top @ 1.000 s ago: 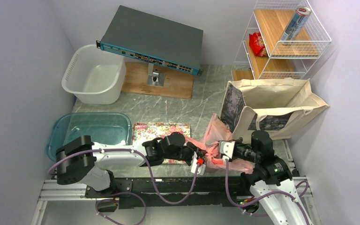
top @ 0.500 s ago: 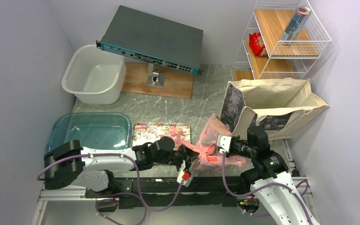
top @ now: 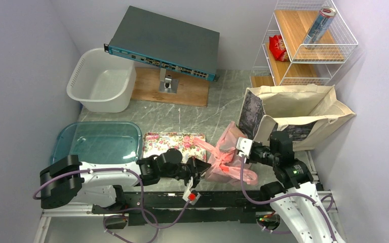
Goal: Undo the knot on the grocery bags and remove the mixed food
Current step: Untie the takeout bag at the center of the board.
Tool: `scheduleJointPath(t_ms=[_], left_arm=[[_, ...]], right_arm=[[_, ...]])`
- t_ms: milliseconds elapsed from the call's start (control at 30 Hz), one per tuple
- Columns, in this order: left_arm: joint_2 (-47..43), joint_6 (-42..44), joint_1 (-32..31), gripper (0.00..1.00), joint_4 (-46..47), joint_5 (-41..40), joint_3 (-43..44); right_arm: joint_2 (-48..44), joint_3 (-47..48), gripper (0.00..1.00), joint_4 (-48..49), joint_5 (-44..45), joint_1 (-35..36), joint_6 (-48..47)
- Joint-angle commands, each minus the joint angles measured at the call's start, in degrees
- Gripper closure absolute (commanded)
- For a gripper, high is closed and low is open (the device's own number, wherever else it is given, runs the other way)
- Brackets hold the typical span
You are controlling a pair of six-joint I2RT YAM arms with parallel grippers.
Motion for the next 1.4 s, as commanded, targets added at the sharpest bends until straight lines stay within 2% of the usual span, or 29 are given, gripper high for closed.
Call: scheduleJointPath(t_ms=[0, 267, 333, 367, 400, 467, 500, 567, 700, 800, 867, 1000, 1100, 1167, 1367], left_arm=[[-1.0, 2.3, -0.5, 1.0, -13.8, 5.3, -4.5], [-2.6, 1.4, -0.2, 1.0, -13.7, 4.1, -5.9], [-3.3, -5.5, 0.0, 1.0, -14.0, 2.9, -3.7], [-3.6, -10.6, 0.3, 0.96, -16.0, 2.3, -1.2], [-3.9, -15.7, 1.2, 0.84, -19.4, 2.6, 2.5], [-3.4, -26.3, 5.4, 0.5, -27.9, 7.2, 11.0], [-2.9, -31.8, 7.7, 0.39, -31.0, 10.4, 14.9], [-2.1, -40.9, 11.9, 0.33, -34.3, 16.2, 21.2], [-0.6, -55.6, 14.5, 0.32, -28.1, 22.1, 23.5], [1.6, -58.8, 14.0, 0.31, -21.1, 25.5, 23.0], [3.4, -57.6, 13.3, 0.33, -19.5, 26.0, 23.2], [5.3, -55.4, 12.1, 0.5, -20.1, 26.7, 24.2], [5.3, -55.0, 10.7, 0.58, -19.7, 26.8, 23.6], [5.7, -55.5, 9.4, 0.58, -17.7, 25.5, 22.7], [8.4, -54.4, 8.3, 0.5, -12.1, 21.7, 22.7]], right_arm=[[1.4, 5.7, 1.0, 8.7, 11.9, -3.4, 2.4], [3.4, 8.2, 1.0, 9.0, 9.2, -4.8, 4.3], [3.0, 7.8, 1.0, 5.3, 5.9, -4.8, 1.6], [2.7, 7.2, 1.0, 4.0, 4.6, -4.8, 0.8], [2.2, 6.5, 1.0, 2.5, 3.5, -4.8, -0.2], [1.1, 5.0, 1.0, -1.7, 0.9, -4.7, -2.9], [0.4, 4.2, 1.0, -3.4, -0.3, -4.7, -4.4], [-1.5, 2.3, 1.0, -6.0, -2.1, -4.8, -7.5], [-6.3, -2.1, 1.0, -8.6, -1.8, -4.7, -10.8], [-8.5, -3.6, 1.0, -10.4, -1.5, -4.7, -11.9], [-8.8, -3.9, 1.0, -10.8, -1.2, -4.7, -11.9], [-8.0, -3.1, 1.0, -11.6, -0.3, -4.7, -11.6], [-7.8, -2.8, 1.0, -11.9, 0.1, -4.8, -11.4], [-8.0, -3.0, 1.0, -11.6, -0.1, -4.7, -11.4], [-8.4, -2.8, 1.0, -11.8, -0.2, -4.8, -11.9]])
